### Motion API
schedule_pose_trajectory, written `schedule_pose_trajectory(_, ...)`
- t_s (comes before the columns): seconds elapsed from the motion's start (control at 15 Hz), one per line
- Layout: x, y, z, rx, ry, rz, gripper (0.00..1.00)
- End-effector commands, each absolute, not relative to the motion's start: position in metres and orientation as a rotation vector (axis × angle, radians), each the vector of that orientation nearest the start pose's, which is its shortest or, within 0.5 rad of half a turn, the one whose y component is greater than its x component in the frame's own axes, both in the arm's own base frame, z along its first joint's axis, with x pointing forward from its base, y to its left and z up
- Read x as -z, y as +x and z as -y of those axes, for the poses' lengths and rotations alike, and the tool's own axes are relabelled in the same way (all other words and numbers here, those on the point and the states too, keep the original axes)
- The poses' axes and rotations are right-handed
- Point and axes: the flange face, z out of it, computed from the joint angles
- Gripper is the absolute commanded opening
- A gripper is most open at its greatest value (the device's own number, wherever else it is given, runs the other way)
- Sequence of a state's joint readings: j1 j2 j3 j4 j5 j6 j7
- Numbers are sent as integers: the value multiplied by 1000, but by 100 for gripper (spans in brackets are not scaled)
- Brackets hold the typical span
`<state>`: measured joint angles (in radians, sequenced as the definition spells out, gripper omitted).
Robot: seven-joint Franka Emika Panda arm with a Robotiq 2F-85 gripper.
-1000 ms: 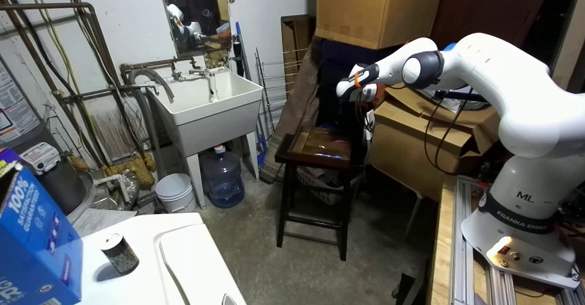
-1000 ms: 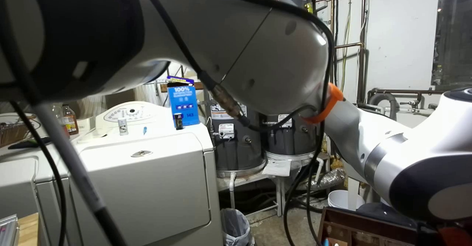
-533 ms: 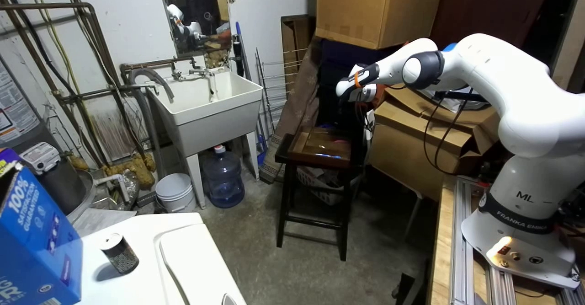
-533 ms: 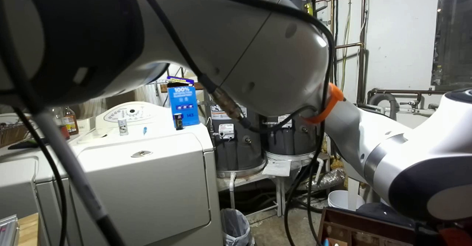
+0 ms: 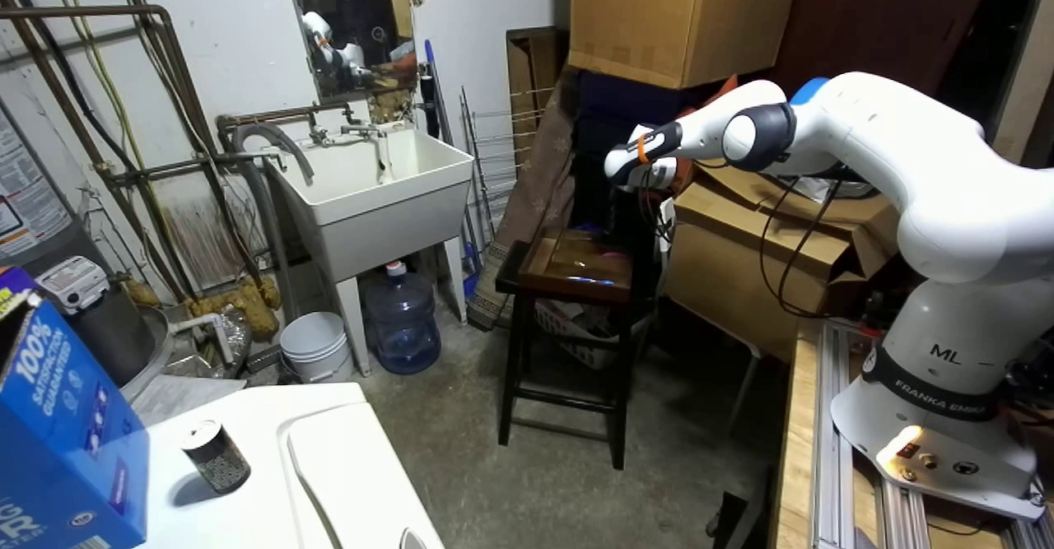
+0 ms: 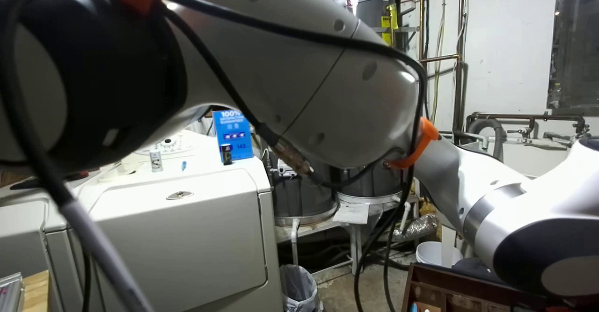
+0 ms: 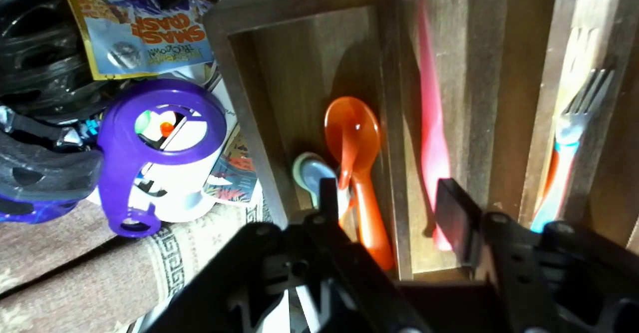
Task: Move the pink thing from the utensil organizer to the washing machine
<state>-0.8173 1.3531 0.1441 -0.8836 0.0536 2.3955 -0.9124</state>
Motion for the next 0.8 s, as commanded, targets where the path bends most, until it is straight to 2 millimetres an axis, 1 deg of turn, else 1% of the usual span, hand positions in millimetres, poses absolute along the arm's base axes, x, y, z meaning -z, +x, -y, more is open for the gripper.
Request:
schedule_pose_trajectory(0.0, -52, 575, 537, 393, -3066, 72, 73)
schedule_pose_trajectory(0.13, -54, 568, 548, 436, -3059, 28, 75)
schedule_pose_trajectory(0.27, -55, 560, 559, 461, -3049, -16, 67)
schedule_pose_trajectory(0.33, -55, 556, 562, 469, -3039, -38, 59)
schedule_pose_trajectory(0.47, -55, 552, 567, 486, -3028, -61, 51)
schedule_pose_trajectory(0.53, -55, 551, 569, 489, -3023, -61, 49)
schedule_pose_trajectory(0.6, -55, 551, 569, 492, -3019, -61, 53)
schedule_pose_trajectory(0.67, -55, 553, 567, 499, -3016, -54, 52)
schedule_pose_trajectory(0.73, -56, 556, 566, 506, -3016, -47, 54)
